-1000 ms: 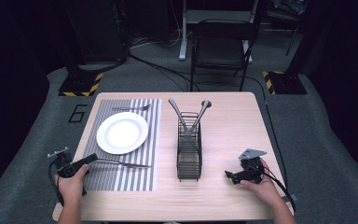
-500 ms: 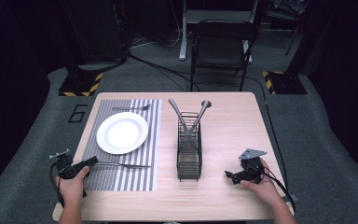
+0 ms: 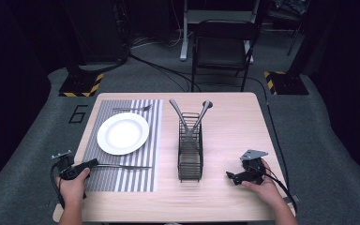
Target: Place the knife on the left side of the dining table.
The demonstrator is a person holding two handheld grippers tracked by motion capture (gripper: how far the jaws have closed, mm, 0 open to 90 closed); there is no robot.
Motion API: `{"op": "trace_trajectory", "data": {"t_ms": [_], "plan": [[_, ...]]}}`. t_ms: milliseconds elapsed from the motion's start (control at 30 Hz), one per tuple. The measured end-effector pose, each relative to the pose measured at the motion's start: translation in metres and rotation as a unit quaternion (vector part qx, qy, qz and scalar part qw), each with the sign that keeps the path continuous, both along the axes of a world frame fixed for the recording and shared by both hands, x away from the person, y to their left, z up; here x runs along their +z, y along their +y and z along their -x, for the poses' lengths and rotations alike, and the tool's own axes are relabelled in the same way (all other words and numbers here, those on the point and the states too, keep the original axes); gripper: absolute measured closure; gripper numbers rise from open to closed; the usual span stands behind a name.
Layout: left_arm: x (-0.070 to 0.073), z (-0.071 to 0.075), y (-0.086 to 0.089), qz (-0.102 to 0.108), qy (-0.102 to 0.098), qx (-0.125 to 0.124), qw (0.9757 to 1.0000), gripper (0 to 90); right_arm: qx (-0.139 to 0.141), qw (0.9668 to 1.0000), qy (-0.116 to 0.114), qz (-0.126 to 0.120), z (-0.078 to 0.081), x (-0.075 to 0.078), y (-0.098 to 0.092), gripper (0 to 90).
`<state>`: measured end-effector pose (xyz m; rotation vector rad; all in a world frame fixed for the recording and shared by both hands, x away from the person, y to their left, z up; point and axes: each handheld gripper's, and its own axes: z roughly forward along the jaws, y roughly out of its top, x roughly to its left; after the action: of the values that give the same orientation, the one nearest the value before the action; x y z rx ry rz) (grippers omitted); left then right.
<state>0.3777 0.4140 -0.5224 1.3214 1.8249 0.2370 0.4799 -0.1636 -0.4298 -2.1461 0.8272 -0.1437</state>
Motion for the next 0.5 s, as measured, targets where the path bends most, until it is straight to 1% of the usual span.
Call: {"op": "trace_trajectory", "data": {"t_ms": [100,200,233,300,367,500], "plan": [[0.0003,0.0007,0.0002,-0.003,0.001,0.001,1.0000,68.2,0.000,1.0000,0.000,0.000,0.0000,0.0000,0.0000,0.0],[0.0009,0.0013,0.0003,-0.011,0.003,-0.001,0.9999,67.9,0.000,1.0000,0.000,0.000,0.0000,0.0000,0.0000,0.0],[0.0010,0.0017,0.0007,-0.014,0.000,-0.001,0.9999,67.9,0.000,1.0000,0.000,0.000,0.0000,0.0000,0.0000,0.0],[0.0033,0.0028,0.0002,-0.015,-0.006,0.006,0.9998,67.5,0.000,1.0000,0.000,0.000,0.0001,0.0000,0.0000,0.0],[0.0047,0.0034,-0.0003,-0.029,-0.008,0.007,0.9995,66.9,0.000,1.0000,0.000,0.000,0.0000,0.0000,0.0000,0.0],[0.0064,0.0029,-0.0029,-0.038,-0.009,0.002,0.9992,66.5,0.000,1.0000,0.000,0.000,0.0001,0.0000,0.0000,0.0]]}}
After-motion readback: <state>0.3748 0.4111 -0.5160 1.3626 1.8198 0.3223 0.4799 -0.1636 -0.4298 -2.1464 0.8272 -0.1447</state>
